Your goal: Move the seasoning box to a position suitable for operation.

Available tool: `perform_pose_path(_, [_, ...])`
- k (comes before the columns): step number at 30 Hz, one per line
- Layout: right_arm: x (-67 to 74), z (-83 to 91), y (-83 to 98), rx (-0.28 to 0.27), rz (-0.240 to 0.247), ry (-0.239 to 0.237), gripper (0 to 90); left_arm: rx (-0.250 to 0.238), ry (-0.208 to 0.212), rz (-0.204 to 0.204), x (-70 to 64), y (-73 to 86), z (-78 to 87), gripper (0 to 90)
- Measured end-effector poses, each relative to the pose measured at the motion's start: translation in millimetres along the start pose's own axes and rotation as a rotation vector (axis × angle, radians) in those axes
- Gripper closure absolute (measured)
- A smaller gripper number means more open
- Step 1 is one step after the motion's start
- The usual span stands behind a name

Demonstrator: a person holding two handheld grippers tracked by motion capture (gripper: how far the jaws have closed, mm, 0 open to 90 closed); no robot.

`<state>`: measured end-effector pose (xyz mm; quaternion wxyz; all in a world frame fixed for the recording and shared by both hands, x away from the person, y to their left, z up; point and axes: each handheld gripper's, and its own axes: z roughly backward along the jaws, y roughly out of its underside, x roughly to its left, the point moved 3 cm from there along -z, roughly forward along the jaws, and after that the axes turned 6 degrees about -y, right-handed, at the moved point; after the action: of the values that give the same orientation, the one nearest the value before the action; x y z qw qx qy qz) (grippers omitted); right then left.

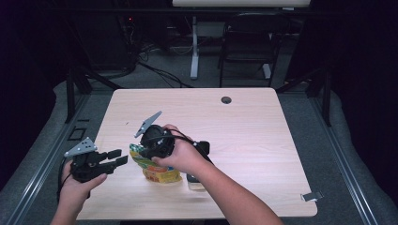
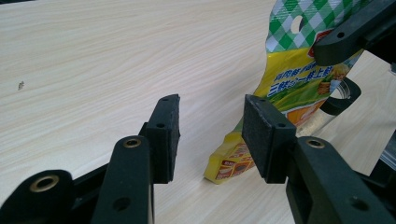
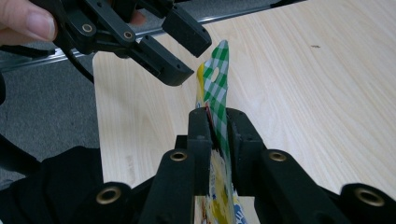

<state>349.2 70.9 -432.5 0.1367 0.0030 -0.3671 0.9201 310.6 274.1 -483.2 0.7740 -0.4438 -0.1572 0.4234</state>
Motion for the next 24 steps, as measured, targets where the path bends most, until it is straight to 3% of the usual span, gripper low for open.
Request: perform_pose_path(24, [0.8, -4.9, -0.5, 0.051, 0.024, -0.005, 89.8, 0.013, 0.004, -0.004, -0.9, 1.7, -3.2, 56.9])
